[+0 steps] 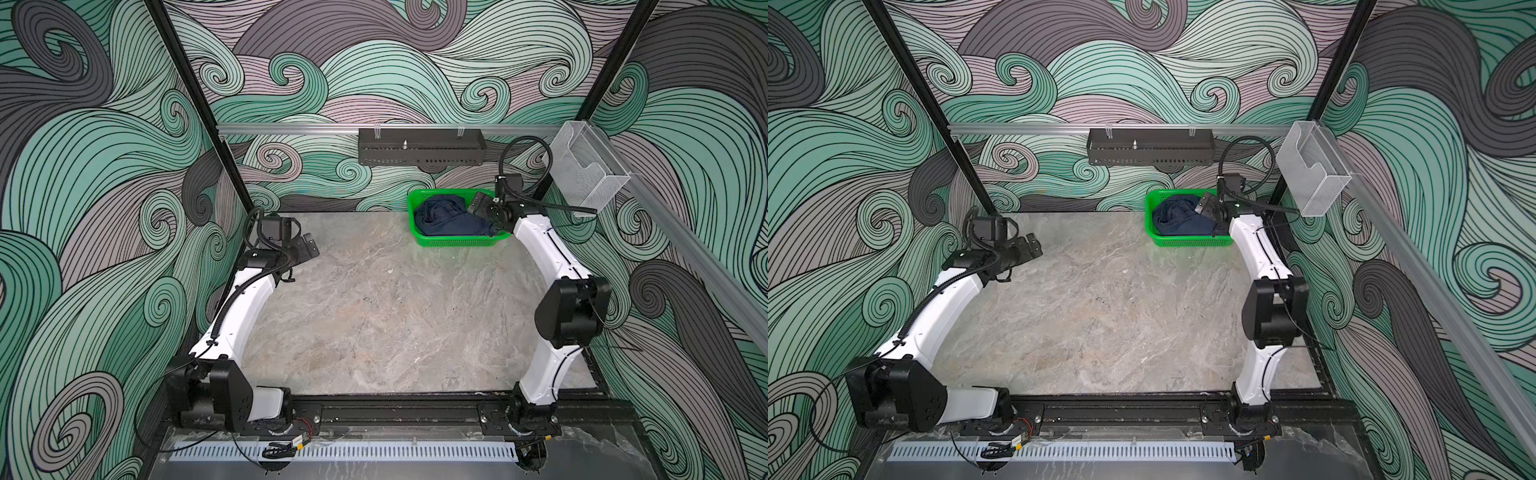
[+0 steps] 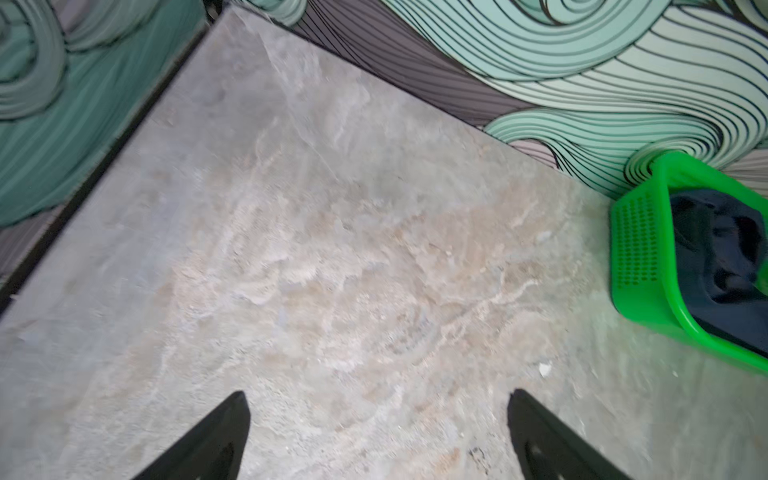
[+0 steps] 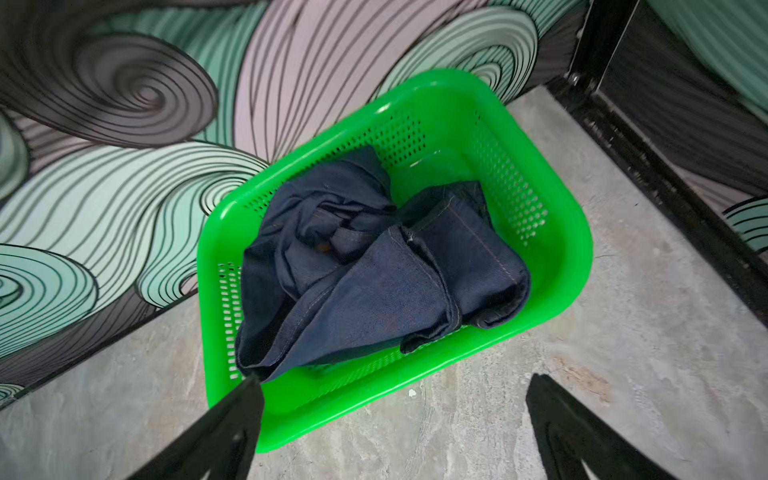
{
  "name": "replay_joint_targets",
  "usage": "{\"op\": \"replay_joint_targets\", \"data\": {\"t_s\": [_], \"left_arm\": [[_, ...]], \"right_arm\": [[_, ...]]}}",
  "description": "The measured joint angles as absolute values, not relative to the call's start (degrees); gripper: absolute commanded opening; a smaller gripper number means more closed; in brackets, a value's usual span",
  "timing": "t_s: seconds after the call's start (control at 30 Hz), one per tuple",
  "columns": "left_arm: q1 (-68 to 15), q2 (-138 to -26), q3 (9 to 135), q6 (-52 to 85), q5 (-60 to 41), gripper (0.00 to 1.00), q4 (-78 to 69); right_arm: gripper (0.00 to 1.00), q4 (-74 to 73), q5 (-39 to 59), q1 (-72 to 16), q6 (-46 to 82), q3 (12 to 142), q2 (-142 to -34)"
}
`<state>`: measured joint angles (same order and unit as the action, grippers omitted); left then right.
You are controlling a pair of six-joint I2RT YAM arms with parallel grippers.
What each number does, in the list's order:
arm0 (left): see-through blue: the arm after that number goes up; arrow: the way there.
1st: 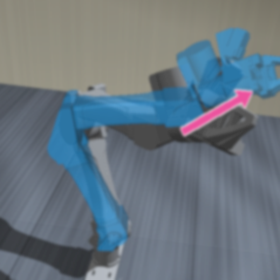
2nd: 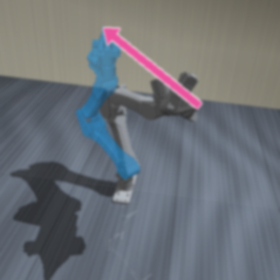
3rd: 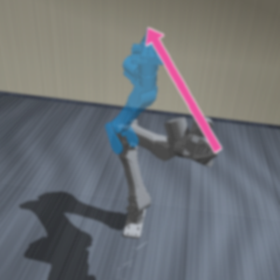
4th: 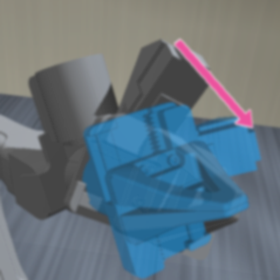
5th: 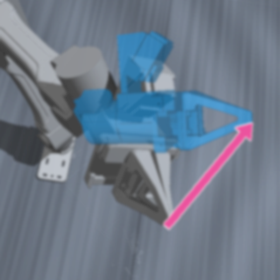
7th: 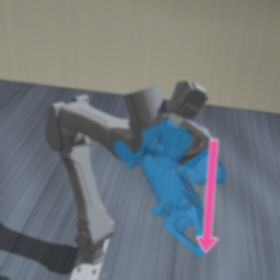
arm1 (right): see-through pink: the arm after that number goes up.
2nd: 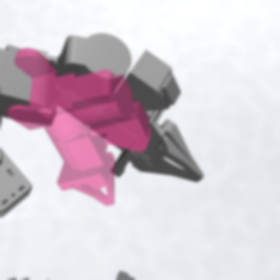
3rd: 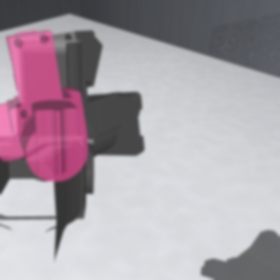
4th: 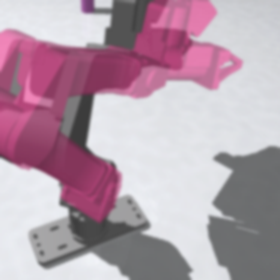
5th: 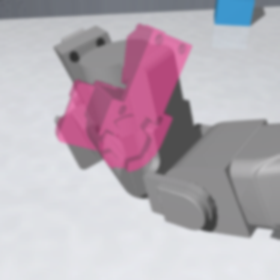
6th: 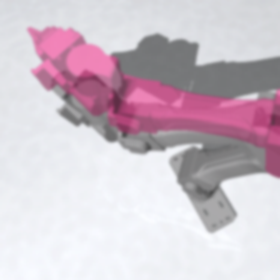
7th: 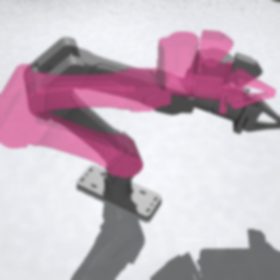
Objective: Fold and stack the trousers
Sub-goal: 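Reach the right gripper into the green basket and grasp the blue jeans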
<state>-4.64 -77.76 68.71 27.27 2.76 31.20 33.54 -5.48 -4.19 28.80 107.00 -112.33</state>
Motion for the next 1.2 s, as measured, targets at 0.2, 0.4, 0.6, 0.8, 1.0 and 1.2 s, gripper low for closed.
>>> {"op": "replay_joint_targets", "data": {"t_s": [0.2, 0.4, 0.6, 0.8, 1.0, 1.2], "left_arm": [[-9.23, -85.25, 72.12, 29.04, -2.61, 0.99, 31.14], [-11.27, -89.25, 74.06, 29.47, -4.75, 0.99, 31.75], [-11.90, -89.36, 74.41, 29.58, -5.21, 0.99, 31.79], [-12.64, -89.47, 75.02, 29.61, -5.23, 0.99, 31.75], [-12.73, -89.52, 75.02, 29.61, -5.37, 0.99, 31.75], [-12.73, -89.54, 75.02, 29.61, -5.41, 0.99, 31.75]], "right_arm": [[0.99, 38.48, -1.21, -3.29, 29.26, 119.44, -123.94], [0.99, 41.95, 1.30, -3.25, 29.61, 132.07, -134.34], [0.99, 44.34, 4.25, -3.79, 30.85, 144.68, -144.84], [0.99, 44.91, 5.58, -5.63, 32.58, 155.57, -154.98], [0.99, 41.36, 4.89, -8.49, 35.51, 156.90, -159.48], [0.95, 37.23, 2.90, -10.00, 39.40, 157.95, -161.69]]}}
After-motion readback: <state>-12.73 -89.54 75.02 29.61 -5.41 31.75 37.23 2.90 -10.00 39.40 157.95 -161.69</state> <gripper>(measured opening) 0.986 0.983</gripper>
